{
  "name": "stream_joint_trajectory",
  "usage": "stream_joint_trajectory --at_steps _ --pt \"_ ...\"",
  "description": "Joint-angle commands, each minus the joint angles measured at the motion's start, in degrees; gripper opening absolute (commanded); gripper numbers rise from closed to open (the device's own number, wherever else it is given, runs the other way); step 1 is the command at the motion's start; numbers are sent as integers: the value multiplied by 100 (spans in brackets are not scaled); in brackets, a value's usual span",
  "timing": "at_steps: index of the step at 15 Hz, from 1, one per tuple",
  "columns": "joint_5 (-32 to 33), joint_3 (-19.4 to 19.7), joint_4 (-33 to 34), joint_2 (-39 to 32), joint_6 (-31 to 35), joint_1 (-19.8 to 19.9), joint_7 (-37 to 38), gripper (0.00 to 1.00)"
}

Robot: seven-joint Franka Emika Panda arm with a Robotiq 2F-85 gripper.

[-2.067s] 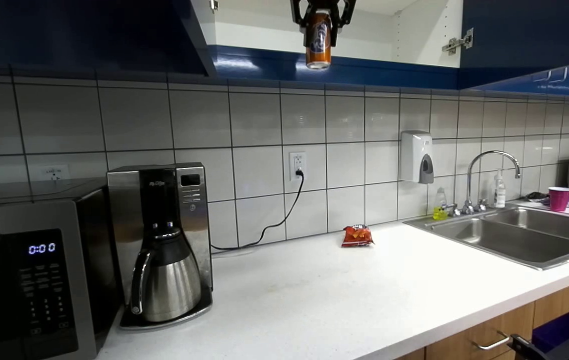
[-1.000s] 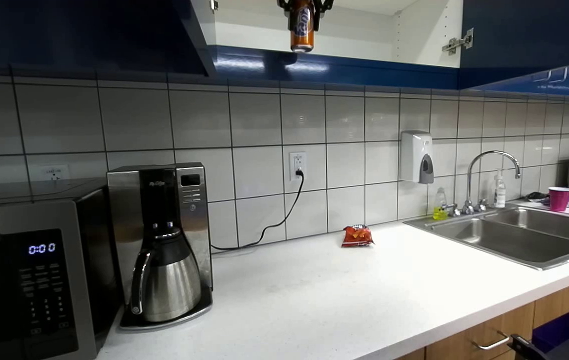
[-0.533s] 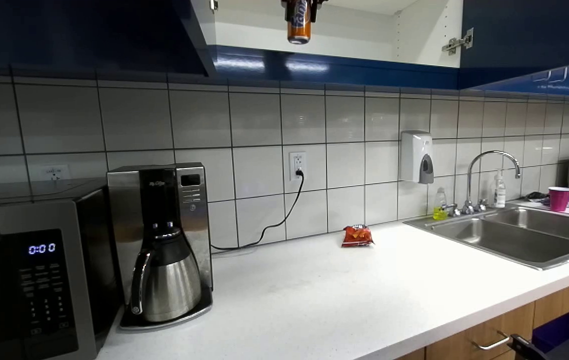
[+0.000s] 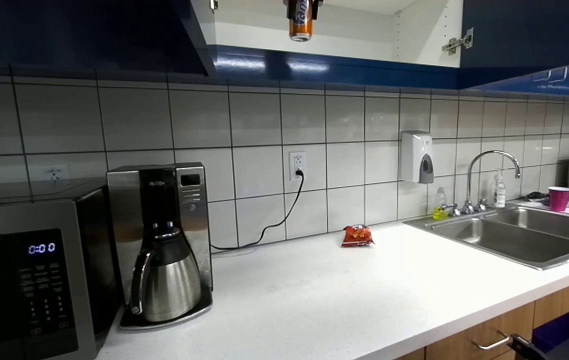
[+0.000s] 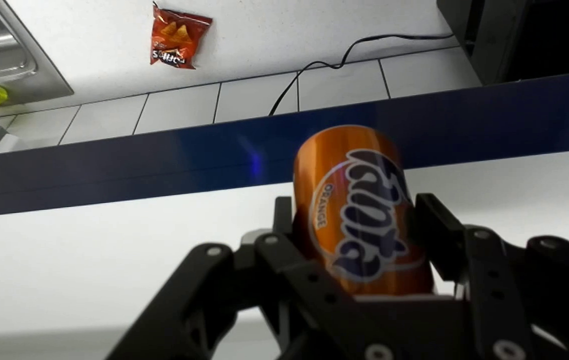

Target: Put the orange can in the open upper cabinet.

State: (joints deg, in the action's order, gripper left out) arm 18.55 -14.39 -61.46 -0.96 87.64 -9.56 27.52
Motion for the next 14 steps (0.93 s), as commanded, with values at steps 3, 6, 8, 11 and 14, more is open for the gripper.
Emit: stream_joint_trajectory --at_steps 3,6,8,11,14 --pt "230 -10 768 -473 -374 -40 40 38" --pt "287 4 1010 -666 -471 -45 27 38" --pt "309 18 1164 -795 -526 -43 25 38" --pt "327 59 1395 -991 -598 -42 12 38" --pt "338 113 1618 -1173 -684 -53 13 38"
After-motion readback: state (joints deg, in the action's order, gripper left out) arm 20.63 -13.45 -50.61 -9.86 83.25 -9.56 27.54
